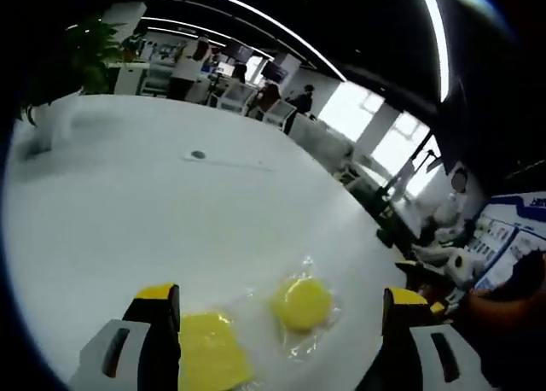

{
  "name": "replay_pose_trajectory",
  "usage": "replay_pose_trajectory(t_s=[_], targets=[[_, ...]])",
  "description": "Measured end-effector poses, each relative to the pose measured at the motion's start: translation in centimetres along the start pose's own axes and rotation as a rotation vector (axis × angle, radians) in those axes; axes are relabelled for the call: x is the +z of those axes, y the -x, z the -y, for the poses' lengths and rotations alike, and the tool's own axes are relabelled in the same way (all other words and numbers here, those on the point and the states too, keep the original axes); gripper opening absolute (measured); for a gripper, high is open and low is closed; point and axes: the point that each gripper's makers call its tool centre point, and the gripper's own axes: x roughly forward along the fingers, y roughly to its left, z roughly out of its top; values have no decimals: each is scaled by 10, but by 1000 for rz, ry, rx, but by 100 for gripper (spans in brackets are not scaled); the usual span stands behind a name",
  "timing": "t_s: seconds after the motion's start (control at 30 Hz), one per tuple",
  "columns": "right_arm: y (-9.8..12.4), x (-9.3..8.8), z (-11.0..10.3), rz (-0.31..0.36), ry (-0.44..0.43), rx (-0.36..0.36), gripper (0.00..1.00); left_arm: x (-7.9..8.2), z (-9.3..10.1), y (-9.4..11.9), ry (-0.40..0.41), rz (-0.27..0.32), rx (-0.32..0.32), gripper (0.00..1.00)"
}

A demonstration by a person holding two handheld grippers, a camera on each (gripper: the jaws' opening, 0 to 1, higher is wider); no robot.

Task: Compare the silicone blocks by pressing each to a similar depth, holding the contact briefly, and releasing to observe deformation and rebound differences across the visible hardness samples.

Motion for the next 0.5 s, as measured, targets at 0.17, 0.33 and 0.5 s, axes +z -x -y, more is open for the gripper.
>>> replay_pose_trajectory(t_s=[0.17,0.33,0.5], targets=[[2,-3,-1,0,-14,0,96,-1,5,-14,23,-2,-13,100],[2,-7,-2,-6,-20,5,96,-12,3,-27,28,-41,-5,100],[0,-10,-3,-12,-26,10,96,-22,-7,-40,31,-88,7,100]])
